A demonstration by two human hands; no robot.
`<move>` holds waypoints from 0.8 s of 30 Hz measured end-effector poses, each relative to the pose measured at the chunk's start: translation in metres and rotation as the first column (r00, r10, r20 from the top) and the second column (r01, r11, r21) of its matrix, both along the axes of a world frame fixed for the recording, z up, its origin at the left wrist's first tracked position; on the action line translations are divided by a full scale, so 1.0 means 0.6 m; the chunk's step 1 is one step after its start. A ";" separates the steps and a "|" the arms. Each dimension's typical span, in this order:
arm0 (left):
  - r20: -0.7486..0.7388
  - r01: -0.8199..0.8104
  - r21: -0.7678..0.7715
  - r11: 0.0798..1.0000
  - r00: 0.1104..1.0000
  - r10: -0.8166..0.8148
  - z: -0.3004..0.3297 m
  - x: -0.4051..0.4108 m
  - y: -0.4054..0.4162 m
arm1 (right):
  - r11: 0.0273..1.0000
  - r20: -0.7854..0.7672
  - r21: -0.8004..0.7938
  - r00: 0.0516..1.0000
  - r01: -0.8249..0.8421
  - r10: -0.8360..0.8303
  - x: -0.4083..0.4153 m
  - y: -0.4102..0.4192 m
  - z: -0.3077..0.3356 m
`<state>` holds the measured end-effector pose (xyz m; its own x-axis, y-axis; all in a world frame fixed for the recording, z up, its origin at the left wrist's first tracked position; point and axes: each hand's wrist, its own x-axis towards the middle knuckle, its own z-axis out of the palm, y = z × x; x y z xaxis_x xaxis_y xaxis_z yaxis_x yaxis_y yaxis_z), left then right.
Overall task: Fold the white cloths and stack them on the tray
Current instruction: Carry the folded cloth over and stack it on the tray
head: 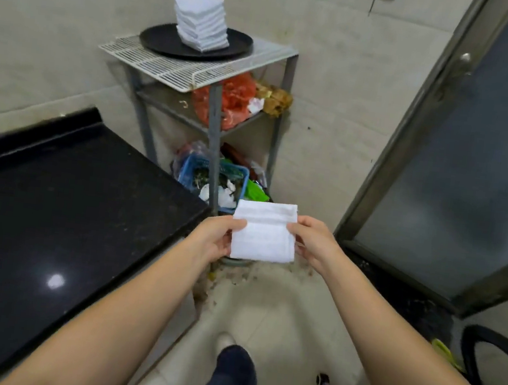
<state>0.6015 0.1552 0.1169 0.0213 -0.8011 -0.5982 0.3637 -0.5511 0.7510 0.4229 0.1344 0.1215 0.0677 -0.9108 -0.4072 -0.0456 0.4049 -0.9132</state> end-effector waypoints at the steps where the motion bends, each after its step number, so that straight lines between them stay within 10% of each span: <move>1: 0.008 -0.008 -0.026 1.000 1.000 0.008 0.003 0.008 -0.042 | 1.000 -0.003 -0.021 1.000 -0.009 0.009 0.007 -0.046 0.003; 14: 0.207 -0.066 -0.490 0.869 0.960 0.190 0.237 0.130 -0.519 | 0.891 -0.106 -0.401 0.977 -0.212 0.184 0.141 -0.612 0.235; 24: 0.371 -0.289 -0.675 0.679 0.663 0.651 0.400 0.315 -0.764 | 0.584 -0.284 -0.646 0.865 -0.492 0.414 0.398 -0.938 0.412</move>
<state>0.7904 -0.3034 0.3571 0.6592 -0.7332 0.1667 -0.1184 0.1178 0.9860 0.6616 -0.4285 0.3688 0.5480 -0.7879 0.2808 -0.1454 -0.4203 -0.8957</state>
